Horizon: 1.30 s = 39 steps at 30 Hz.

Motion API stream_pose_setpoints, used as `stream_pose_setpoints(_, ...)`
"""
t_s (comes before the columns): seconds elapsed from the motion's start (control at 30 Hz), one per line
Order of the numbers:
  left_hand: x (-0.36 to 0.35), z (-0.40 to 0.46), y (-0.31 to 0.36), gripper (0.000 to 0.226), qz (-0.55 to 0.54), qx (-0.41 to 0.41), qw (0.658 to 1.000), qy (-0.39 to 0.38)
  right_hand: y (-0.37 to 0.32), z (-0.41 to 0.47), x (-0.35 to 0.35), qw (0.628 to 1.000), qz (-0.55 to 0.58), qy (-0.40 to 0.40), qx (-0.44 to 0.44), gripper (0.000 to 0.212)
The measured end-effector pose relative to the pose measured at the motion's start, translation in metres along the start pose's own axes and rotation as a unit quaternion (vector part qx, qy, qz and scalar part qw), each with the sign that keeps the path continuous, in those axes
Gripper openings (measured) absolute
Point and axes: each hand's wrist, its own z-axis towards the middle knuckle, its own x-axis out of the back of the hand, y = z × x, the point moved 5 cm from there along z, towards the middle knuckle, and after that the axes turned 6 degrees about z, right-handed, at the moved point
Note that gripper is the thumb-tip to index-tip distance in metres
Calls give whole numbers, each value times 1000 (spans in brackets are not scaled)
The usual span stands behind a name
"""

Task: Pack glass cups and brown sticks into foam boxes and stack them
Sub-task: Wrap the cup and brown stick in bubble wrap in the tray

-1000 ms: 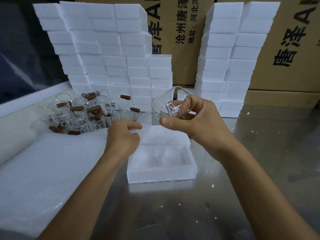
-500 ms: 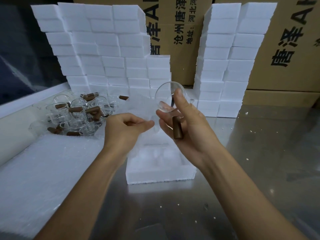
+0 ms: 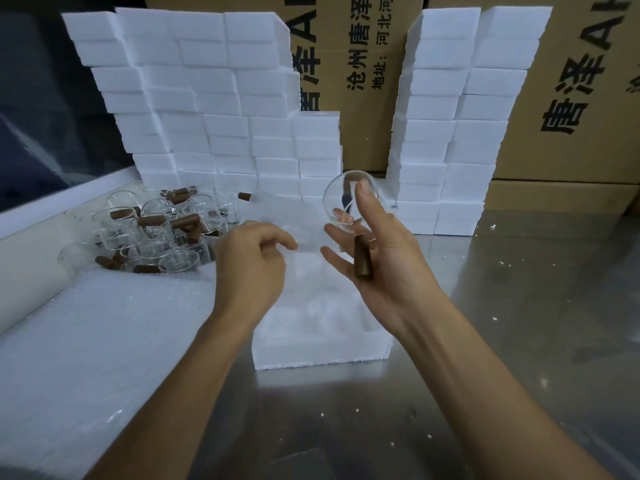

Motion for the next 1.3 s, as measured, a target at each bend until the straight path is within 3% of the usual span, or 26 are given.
stream_pose_setpoints(0.13, -4, -6, 3, 22, 99, -38, 994, 6, -4, -1, -5, 999, 20, -34, -3, 88)
stream_pose_setpoints(0.23, -2, -7, 1, 23, 110, -30, 993, 29, -3, -2, -5, 999, -21, -36, -5, 81)
stream_pose_setpoints(0.4, 3, -6, 7, 30, 97, -74, 991, 63, 9, -1, -5, 986, -132, -62, -75, 45)
stream_pose_setpoints(0.5, 3, -8, 15, 35, 99, -103, 988, 63, 20, 0, -3, 986, -99, -58, -117, 71)
stream_pose_setpoints(0.57, 2, -8, 17, 37, 112, -113, 986, 58, 21, 1, -3, 990, -65, -54, -112, 75)
stream_pose_setpoints(0.67, -1, -8, 18, 35, 132, -116, 984, 29, 12, 5, -1, 996, -52, -49, -54, 55)
stream_pose_setpoints(0.77, -7, -10, 18, 41, 124, -98, 987, -20, 1, 6, 4, 997, -65, -35, -19, 52)
stream_pose_setpoints(0.9, -14, -11, 18, 62, 113, -90, 986, -80, 5, 4, 3, 991, -99, -72, -45, 37)
stream_pose_setpoints(1.0, -15, -11, 16, 74, 75, -70, 989, -105, 15, 5, -1, 987, -114, -86, -77, 70)
stream_pose_setpoints(1.07, -14, -9, 13, 79, 59, -55, 990, -117, 19, 7, 1, 986, -120, -64, -92, 77)
stream_pose_setpoints(1.2, -13, -9, 14, 88, 61, -76, 984, -152, 25, 13, 14, 985, -136, -13, -103, 43)
stream_pose_setpoints(1.3, -24, -18, 18, 97, 81, -95, 969, -214, 27, 17, 19, 986, -139, 4, -90, 30)
